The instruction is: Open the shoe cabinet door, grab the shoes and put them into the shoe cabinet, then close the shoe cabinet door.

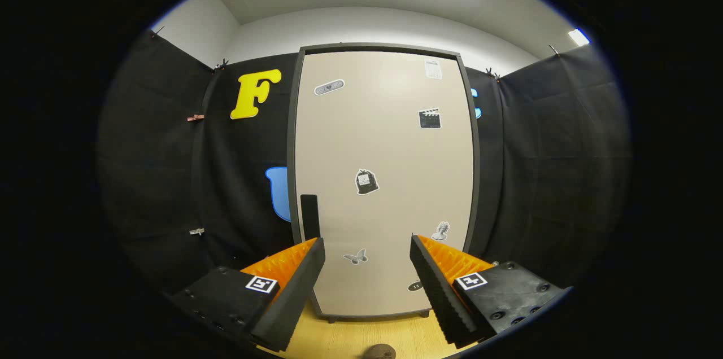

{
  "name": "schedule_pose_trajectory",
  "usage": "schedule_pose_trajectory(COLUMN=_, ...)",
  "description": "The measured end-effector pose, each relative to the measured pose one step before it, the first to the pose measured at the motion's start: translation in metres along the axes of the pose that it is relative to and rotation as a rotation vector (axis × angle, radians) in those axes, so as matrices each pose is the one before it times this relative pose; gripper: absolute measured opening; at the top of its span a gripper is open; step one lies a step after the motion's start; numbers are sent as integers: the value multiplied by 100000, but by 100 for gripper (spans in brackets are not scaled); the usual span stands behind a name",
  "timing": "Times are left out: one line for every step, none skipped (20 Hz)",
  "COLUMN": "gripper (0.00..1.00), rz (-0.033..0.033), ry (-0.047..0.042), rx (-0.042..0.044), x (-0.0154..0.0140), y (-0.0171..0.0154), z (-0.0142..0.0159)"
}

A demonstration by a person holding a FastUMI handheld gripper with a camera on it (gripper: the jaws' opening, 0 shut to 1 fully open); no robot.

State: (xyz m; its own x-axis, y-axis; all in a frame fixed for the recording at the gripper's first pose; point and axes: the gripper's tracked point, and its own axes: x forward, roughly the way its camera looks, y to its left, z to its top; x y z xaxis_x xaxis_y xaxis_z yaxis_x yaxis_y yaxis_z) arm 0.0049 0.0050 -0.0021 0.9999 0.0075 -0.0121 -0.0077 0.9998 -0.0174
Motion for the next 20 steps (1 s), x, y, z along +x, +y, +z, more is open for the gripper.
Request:
schedule_pose_trajectory(gripper=98, rz=137, ry=-87, rx=90, x=41, y=81, z=23)
schedule_pose_trajectory(gripper=98, rz=446, ry=212, rx=345, x=100, y=204, z=-40)
schedule_pose_trajectory(gripper=98, rz=326, ry=342, rx=249, x=131, y=195, z=-138)
schedule_pose_trajectory(gripper=98, rz=752, ry=715, rx=206, x=145, y=416, z=-201)
schedule_pose_trajectory(gripper=98, rz=882, ry=609, rx=28, x=215, y=571, z=-204)
schedule_pose_trajectory(gripper=98, rz=622, ry=459, rx=-96, x=291, y=512, z=-231)
schedule_pose_trajectory(gripper=98, rz=818, ry=382, rx=156, x=325, y=645, z=-189)
schedule_pose_trajectory(gripper=98, rz=920, ry=451, rx=419, x=392, y=752, z=-213)
schedule_pose_trajectory(gripper=98, rz=804, ry=272, rx=315, x=423, y=657, z=-256)
schedule_pose_trajectory(gripper=98, rz=720, ry=208, rx=71, x=485, y=718, z=-173)
schedule_pose_trajectory(gripper=98, rz=675, ry=181, rx=-189, x=531, y=690, z=-179)
schedule_pose_trajectory(gripper=98, rz=613, ry=196, rx=-146, x=558, y=647, z=-180)
schedule_pose_trajectory(gripper=98, rz=435, ry=282, rx=253, x=627, y=590, z=-196)
schedule_pose_trajectory(gripper=98, rz=-130, ry=272, rx=484, x=753, y=425, z=-189)
schedule_pose_trajectory(gripper=98, rz=-218, ry=382, rx=619, x=791, y=372, z=-248)
schedule_pose_trajectory(gripper=98, rz=-142, ry=730, rx=563, x=881, y=382, z=-277)
schedule_pose_trajectory(gripper=98, rz=-310, ry=843, rx=334, x=906, y=333, z=-363)
schedule_pose_trajectory(gripper=98, rz=-329, ry=795, rx=-75, x=922, y=290, z=-337)
schedule_pose_trajectory(gripper=98, rz=-516, ry=571, rx=-329, x=906, y=194, z=-305)
schedule_pose_trajectory(gripper=98, rz=-911, ry=332, rx=-521, x=901, y=63, z=-335)
